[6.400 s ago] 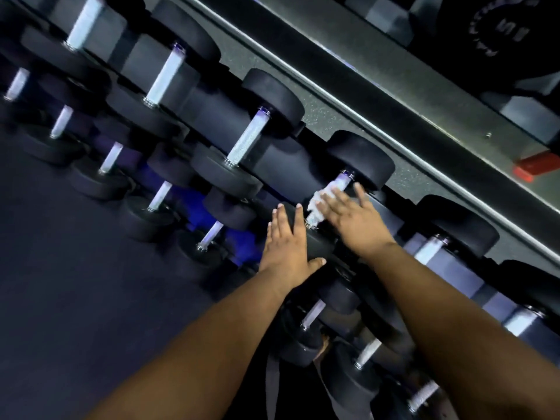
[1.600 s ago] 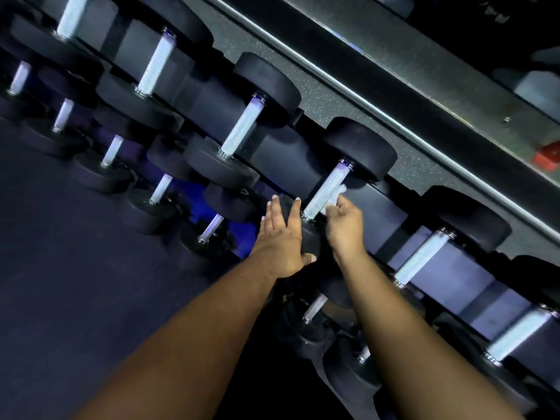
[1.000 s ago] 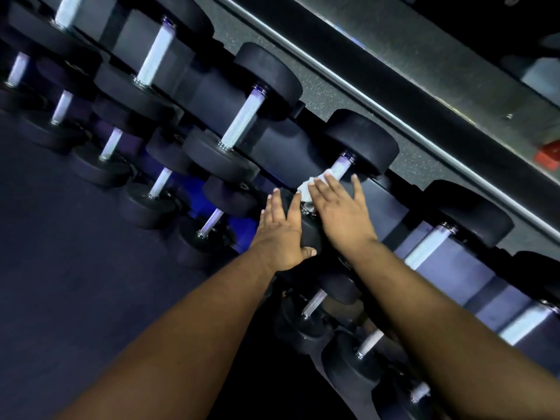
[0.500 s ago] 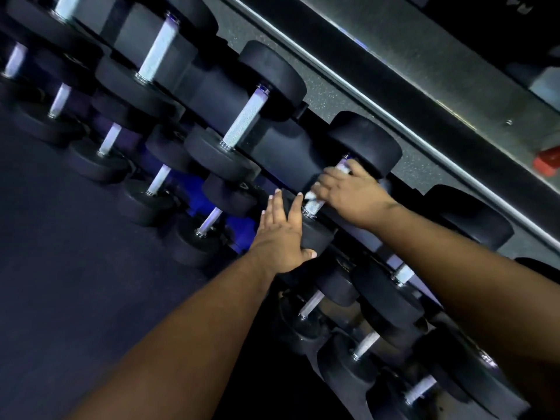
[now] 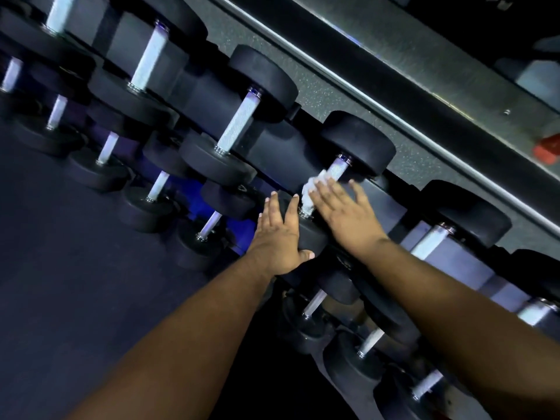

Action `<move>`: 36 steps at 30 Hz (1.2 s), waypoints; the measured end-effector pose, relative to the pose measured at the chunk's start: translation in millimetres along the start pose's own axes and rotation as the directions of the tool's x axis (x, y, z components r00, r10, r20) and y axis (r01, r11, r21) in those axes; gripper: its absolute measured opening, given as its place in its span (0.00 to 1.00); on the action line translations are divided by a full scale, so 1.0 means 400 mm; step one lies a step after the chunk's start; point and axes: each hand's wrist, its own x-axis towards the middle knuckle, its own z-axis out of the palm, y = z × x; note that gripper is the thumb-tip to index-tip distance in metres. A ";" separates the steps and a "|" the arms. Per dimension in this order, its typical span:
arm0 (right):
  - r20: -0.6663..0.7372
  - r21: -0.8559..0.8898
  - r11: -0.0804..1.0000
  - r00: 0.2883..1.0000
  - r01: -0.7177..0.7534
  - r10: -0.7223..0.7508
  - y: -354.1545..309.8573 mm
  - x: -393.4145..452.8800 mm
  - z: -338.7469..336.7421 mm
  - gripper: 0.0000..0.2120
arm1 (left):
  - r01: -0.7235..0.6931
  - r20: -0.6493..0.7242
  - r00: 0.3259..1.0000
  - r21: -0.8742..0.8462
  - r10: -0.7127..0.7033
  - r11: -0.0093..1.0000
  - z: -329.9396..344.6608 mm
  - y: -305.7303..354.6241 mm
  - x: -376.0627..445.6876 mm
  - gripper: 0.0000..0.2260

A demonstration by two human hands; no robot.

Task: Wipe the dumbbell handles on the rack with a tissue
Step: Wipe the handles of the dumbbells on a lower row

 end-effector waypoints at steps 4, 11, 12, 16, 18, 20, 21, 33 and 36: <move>-0.083 0.001 0.999 0.995 0.048 -0.047 0.004 -0.028 0.026 0.29 | 0.006 0.004 1.000 0.007 -0.006 1.000 0.005 -0.001 -0.001 0.57; -0.103 0.298 0.946 0.981 -0.126 0.163 -0.047 -0.020 0.053 0.32 | -0.003 -0.009 1.000 0.020 0.003 1.000 0.006 -0.003 0.000 0.57; -0.099 0.306 0.945 0.984 -0.111 0.148 -0.051 -0.026 0.060 0.31 | -0.003 -0.011 1.000 0.019 0.003 1.000 0.006 -0.003 -0.001 0.57; -0.085 0.425 0.873 0.949 -0.241 0.303 -0.005 0.019 0.056 0.32 | -0.002 -0.017 1.000 0.025 0.003 1.000 0.007 -0.003 0.001 0.57; -0.054 0.627 0.734 0.924 -0.263 0.378 -0.012 0.031 0.047 0.30 | -0.008 -0.014 1.000 0.023 0.009 1.000 0.006 -0.002 0.001 0.57; -0.044 0.806 0.534 0.875 -0.254 0.482 -0.054 0.016 0.031 0.26 | -0.013 -0.012 1.000 0.017 0.013 1.000 0.005 -0.002 0.003 0.57; -0.057 0.863 0.451 0.845 -0.226 0.532 -0.079 0.001 0.027 0.24 | -0.012 -0.013 1.000 0.016 0.012 1.000 0.005 -0.003 0.003 0.57; 0.443 0.896 -0.357 0.542 -0.263 0.714 -0.123 0.093 -0.002 0.21 | -0.001 -0.007 1.000 0.010 0.001 1.000 0.005 -0.005 0.005 0.57; 0.509 0.839 -0.512 0.603 -0.186 0.615 -0.125 0.062 -0.010 0.12 | -0.003 -0.018 1.000 0.020 0.004 1.000 0.006 -0.005 0.004 0.57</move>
